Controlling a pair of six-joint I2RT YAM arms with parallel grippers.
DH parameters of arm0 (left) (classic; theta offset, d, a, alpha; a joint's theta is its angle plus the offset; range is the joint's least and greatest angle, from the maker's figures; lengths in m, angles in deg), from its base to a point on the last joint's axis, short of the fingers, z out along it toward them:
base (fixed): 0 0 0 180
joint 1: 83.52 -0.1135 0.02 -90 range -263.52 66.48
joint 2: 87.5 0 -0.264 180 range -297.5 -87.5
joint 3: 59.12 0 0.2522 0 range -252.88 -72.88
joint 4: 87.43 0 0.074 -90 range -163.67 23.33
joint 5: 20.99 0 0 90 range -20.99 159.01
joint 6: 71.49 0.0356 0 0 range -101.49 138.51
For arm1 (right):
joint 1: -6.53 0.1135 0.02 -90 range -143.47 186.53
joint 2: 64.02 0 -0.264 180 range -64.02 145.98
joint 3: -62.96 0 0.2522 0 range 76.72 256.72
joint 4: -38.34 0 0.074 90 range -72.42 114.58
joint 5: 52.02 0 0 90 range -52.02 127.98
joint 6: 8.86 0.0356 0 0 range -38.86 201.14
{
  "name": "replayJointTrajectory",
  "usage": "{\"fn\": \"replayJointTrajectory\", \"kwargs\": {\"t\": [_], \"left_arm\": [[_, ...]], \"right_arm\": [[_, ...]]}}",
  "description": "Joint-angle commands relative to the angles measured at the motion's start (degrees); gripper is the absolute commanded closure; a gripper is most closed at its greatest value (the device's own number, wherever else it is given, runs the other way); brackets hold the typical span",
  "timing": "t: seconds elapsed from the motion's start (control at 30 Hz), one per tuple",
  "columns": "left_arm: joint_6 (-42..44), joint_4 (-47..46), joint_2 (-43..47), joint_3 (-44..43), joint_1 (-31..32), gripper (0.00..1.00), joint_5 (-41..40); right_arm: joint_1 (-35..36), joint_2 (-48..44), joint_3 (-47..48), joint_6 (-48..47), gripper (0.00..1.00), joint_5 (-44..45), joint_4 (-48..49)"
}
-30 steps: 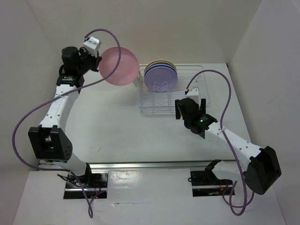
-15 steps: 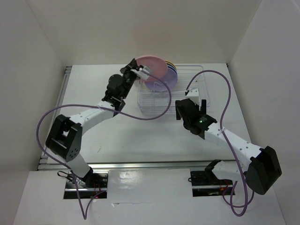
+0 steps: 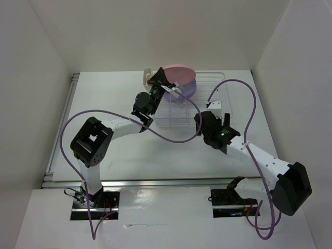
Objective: Load the plates into the dish rack
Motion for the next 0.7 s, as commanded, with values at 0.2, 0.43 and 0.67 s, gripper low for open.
{"fn": "replayJointTrajectory", "kwargs": {"t": [0.2,0.43,0.67], "left_arm": [[5.7,-7.9,-2.8,-1.6,2.4,1.0,1.8],[6.3,-8.5,-8.0,-3.7,2.9,1.0,2.4],[6.3,-7.9,-13.4,-8.6,2.4,1.0,2.4]], "right_arm": [[0.8,-0.5,4.0,3.4,0.0,2.9,-5.8],[0.8,-2.9,4.5,3.9,0.0,2.9,-9.9],[0.8,-3.4,5.1,6.0,0.0,2.9,-12.5]]}}
